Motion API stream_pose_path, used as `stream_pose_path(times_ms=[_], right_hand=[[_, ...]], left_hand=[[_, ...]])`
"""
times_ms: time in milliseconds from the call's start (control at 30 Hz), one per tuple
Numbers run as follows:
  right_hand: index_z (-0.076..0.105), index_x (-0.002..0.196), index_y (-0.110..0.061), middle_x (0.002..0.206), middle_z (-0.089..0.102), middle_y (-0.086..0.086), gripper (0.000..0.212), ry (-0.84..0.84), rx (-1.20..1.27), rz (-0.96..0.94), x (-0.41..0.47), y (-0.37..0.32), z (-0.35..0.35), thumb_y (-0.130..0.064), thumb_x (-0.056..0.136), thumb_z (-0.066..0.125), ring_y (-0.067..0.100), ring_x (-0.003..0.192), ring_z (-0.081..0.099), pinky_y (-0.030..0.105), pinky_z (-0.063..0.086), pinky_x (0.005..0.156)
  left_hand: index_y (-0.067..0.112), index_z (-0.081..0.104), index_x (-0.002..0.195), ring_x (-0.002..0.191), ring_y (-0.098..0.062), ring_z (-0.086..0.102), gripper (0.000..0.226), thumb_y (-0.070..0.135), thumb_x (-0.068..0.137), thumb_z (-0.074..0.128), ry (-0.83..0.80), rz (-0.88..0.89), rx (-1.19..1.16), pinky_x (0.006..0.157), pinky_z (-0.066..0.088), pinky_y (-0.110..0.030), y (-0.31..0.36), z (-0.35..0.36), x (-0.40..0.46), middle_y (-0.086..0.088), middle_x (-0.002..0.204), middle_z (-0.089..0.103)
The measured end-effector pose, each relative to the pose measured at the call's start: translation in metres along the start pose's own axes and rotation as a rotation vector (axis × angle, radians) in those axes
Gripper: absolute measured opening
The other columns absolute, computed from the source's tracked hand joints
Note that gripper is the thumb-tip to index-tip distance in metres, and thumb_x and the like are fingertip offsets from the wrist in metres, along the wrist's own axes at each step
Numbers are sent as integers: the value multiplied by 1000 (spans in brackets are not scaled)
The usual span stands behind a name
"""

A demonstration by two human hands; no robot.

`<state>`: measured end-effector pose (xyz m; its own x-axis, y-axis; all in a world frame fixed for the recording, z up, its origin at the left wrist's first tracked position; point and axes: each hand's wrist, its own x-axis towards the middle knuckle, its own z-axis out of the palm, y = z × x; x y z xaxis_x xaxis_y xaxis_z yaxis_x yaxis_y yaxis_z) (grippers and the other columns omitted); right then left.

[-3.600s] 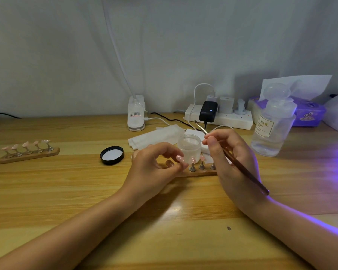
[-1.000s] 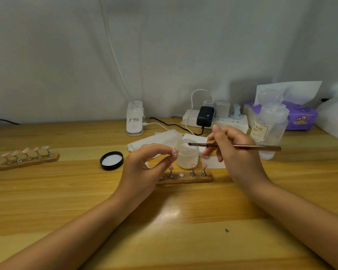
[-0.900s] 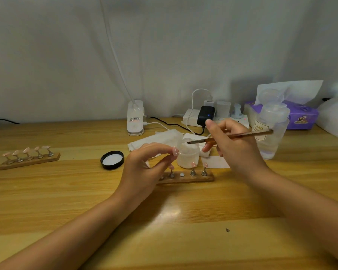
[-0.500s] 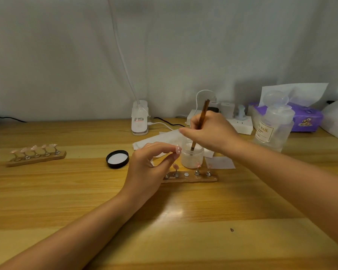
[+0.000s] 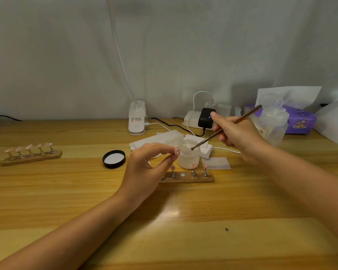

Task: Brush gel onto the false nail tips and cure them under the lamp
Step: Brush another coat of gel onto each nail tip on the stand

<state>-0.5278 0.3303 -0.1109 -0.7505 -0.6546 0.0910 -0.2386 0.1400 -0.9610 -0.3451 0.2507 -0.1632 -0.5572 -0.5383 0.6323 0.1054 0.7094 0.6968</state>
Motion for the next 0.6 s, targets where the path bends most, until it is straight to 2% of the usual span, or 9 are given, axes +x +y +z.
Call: stream_pose_path(times_ms=[100,200,333,467,533,600], right_hand=[[58,63,-14,37,48,-8,36,22,48,31,-5,7,-3,-38,91,53,-2,31,43,10,36,36],[57,63,-13,43,49,-5,36,96,108,61,-8,9,-7,-36,91,54,-1,31,43,9,36,36],[55,62,-13,49,50,-3,38,197,162,58,-15,10,-13,-36,92,51,0,34,45,9,36,35],[55,64,-15,40,49,-7,42,192,422,89,-31,14,-7,-42,94,43,1,36,44,17,35,43],[59,65,-16,44,56,-5,47,179,413,-78,-47,24,4,-44,95,37,3,41,51,14,39,42],[62,72,-20,56,64,-4,45,136,309,-336,-62,34,16,-47,91,32,2,52,57,10,43,49]], left_hand=[[26,65,89,72,-5,63,16,18,76,64,-2,-4,-10,79,51,-38,1,0,0,15,82,66],[26,66,89,70,-6,63,18,13,77,66,1,-5,-4,79,51,-42,1,0,0,12,81,67],[30,65,88,70,-5,63,19,13,77,66,-7,-1,0,79,51,-41,0,0,-1,13,81,67],[26,66,90,74,-6,62,23,7,78,67,-15,11,13,76,51,-39,-1,1,0,14,83,66],[23,67,92,77,-5,62,22,6,79,67,-21,22,20,75,52,-39,-3,1,-1,14,85,66],[21,67,93,78,-4,61,19,8,79,66,-26,42,33,74,51,-38,-3,1,-1,13,85,66]])
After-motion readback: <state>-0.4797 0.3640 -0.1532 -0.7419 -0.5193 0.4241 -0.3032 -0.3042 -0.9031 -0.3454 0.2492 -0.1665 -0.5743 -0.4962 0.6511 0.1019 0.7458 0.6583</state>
